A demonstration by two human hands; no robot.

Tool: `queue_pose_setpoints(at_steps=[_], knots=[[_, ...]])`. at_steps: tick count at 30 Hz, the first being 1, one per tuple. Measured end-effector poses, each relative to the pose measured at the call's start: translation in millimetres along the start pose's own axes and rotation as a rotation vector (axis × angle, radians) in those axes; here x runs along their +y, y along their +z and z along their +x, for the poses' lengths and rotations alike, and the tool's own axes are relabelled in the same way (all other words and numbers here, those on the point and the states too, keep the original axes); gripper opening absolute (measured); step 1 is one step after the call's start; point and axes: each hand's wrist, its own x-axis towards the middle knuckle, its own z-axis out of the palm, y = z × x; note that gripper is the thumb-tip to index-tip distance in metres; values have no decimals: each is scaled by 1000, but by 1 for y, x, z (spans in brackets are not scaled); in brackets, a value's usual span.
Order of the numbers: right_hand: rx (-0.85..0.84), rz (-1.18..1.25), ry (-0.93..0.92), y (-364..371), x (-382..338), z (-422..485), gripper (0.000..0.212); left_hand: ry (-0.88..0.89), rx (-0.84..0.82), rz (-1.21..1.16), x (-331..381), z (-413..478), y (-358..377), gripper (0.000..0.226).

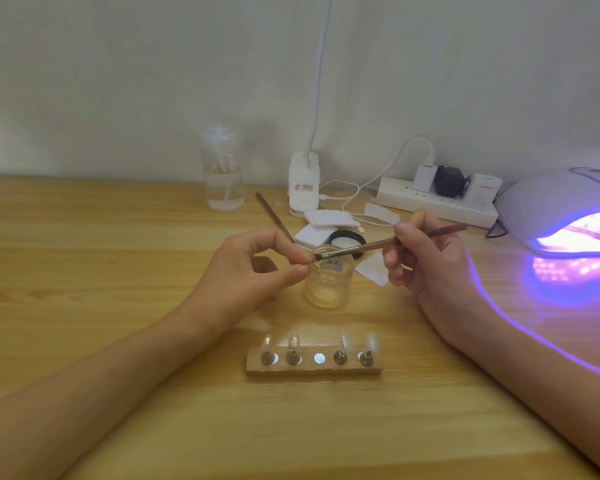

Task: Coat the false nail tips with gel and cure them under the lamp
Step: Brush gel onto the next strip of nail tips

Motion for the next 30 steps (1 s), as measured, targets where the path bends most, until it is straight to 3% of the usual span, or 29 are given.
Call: queue_pose_setpoints(at_steps=[4, 8, 13, 17, 22, 27, 30], knots=[[76, -12, 17, -1, 1, 1, 31, -10, -4, 17, 0, 0, 0, 11], [-13, -2, -15, 1, -1, 0, 27, -21, -6, 23, -1, 0, -1, 12], [55, -15, 14, -1, 1, 1, 37, -27, -6, 33, -1, 0, -1, 13], [-11, -2, -12, -1, -1, 0, 30, -33, -12, 36, -1, 0, -2, 12], [63, -17, 16, -2, 2, 1, 36, -24, -20, 26, -1, 0, -1, 13], [-16, -13, -16, -1, 0, 0, 27, -26, -21, 29, -3, 1, -2, 11], [46, -49, 15, -2, 2, 1, 31, -17, -21, 40, -4, 1, -2, 12]])
